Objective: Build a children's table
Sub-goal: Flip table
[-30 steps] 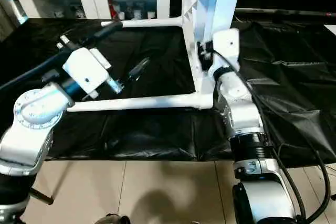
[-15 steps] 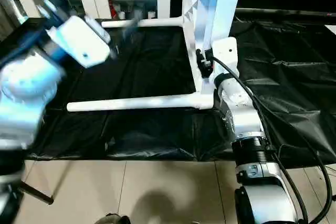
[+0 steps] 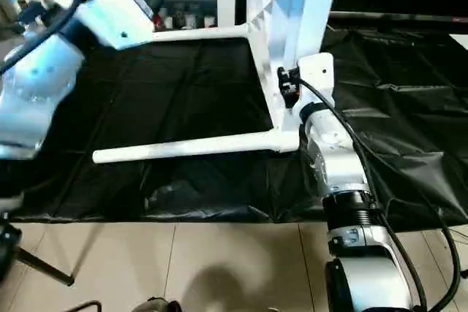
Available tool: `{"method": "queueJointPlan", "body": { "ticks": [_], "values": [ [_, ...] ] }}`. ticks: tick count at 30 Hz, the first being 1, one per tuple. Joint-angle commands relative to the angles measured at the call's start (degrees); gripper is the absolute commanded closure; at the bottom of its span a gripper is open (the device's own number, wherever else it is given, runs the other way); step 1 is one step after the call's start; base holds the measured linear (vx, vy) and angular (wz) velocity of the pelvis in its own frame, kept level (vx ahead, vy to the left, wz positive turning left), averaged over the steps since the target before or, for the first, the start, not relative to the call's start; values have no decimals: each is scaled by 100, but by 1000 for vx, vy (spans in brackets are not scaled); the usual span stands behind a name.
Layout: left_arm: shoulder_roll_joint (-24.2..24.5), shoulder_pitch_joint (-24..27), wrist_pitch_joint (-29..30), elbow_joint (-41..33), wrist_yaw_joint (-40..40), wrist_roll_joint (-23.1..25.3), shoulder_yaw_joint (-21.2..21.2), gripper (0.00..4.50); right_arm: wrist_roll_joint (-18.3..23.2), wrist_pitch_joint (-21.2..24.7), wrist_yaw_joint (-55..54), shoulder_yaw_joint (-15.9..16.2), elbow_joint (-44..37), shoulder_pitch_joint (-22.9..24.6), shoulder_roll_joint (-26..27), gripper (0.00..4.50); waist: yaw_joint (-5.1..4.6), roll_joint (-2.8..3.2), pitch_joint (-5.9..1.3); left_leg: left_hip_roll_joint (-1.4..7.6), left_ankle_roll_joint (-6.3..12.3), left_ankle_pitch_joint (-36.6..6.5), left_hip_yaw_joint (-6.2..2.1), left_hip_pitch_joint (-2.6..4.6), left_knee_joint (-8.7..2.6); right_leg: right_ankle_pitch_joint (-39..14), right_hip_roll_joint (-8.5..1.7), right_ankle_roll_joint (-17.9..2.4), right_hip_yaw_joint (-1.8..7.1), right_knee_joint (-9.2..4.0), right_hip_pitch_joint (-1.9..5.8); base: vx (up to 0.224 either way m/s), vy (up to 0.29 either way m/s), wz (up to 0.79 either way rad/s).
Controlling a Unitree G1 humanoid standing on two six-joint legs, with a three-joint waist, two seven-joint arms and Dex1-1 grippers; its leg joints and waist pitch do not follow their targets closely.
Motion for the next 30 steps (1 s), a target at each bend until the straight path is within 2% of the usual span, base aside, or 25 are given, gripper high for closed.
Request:
{"method": "queueJointPlan", "body": {
  "ticks": [1, 3, 6, 8, 11, 12, 14, 16, 18, 20, 26, 30],
  "values": [
    [38, -117, 97, 177, 67, -2, 22, 0, -29, -83, 138, 95, -17, -91, 23, 255, 19, 9, -524, 138, -164, -987, -165, 224, -356, -360, -206, -1232, 133, -311, 227, 0, 0, 0],
    [-25, -135, 126, 178, 85, -169, 145, 36, -35, -89, 134, 88, -21, -91, 28, 255, 27, 1, -529, 141, -153, -977, -159, 234, -351, -307, -205, -1284, 133, -305, 220, 0, 0, 0],
    [-125, -161, 41, 190, 38, -370, 203, 41, -69, -104, 96, 77, -4, -98, 30, 255, 33, -1, -516, 142, -120, -1011, -156, 234, -355, -320, -203, -1339, 131, -314, 219, 0, 0, 0],
    [-162, -133, 20, 156, 24, -400, 192, 75, -109, -105, 57, 86, 13, -105, 21, 255, 33, -20, -503, 147, -107, -1047, -154, 233, -360, -370, -204, -1339, 134, -324, 214, 0, 0, 0],
    [-203, -44, 46, 64, -53, -456, 144, 91, -121, -126, 38, 72, 54, -135, 13, 255, 32, -36, -501, 144, -62, -996, -153, 222, -355, -370, -208, -1331, 136, -321, 224, 0, 0, 0],
    [-205, -22, 62, 48, -81, -473, 137, 119, -105, -129, 53, 62, 57, -143, 14, 220, 34, -31, -497, 150, -45, -992, -156, 225, -359, -391, -210, -1327, 135, -324, 219, 0, 0, 0],
    [-202, 7, 101, 29, -194, -536, 121, 126, -56, -140, 103, 36, 49, -152, 14, 185, 35, -24, -495, 153, -44, -1012, -157, 231, -360, -452, -212, -1320, 135, -330, 213, 0, 0, 0],
    [-186, 12, 159, -8, -369, -604, 93, 139, -41, -164, 135, 23, 48, -160, -2, 182, 31, -40, -480, 157, -59, -1087, -156, 237, -371, -549, -206, -1306, 134, -348, 202, 0, 0, 0],
    [-169, 7, 213, -22, -488, -638, 71, 158, -48, -253, 136, 14, 53, -167, -11, 158, 29, -45, -470, 160, -80, -1141, -156, 236, -379, -652, -215, -1288, 140, -355, 199, 0, 0, 0],
    [-159, 6, 270, -21, -549, -645, 63, 165, -42, -306, 141, 7, 48, -172, -13, 139, 33, -35, -474, 161, -89, -1138, -161, 236, -382, -682, -218, -1266, 138, -353, 196, 0, 0, 0],
    [-38, -60, 604, 77, -723, -485, 31, 190, 89, -730, 452, 27, -194, -101, -23, 138, 27, -25, -464, 162, -106, -1237, -163, 243, -390, -732, -215, -1226, 140, -362, 186, 0, 0, 0],
    [15, -194, 1164, 151, -820, -189, 55, 202, 123, -898, 602, 48, -343, 39, -50, 138, 23, -30, -439, 163, -129, -1383, -169, 243, -407, -1004, -225, -1187, 145, -394, 177, 0, 0, 0]
  ]
}}
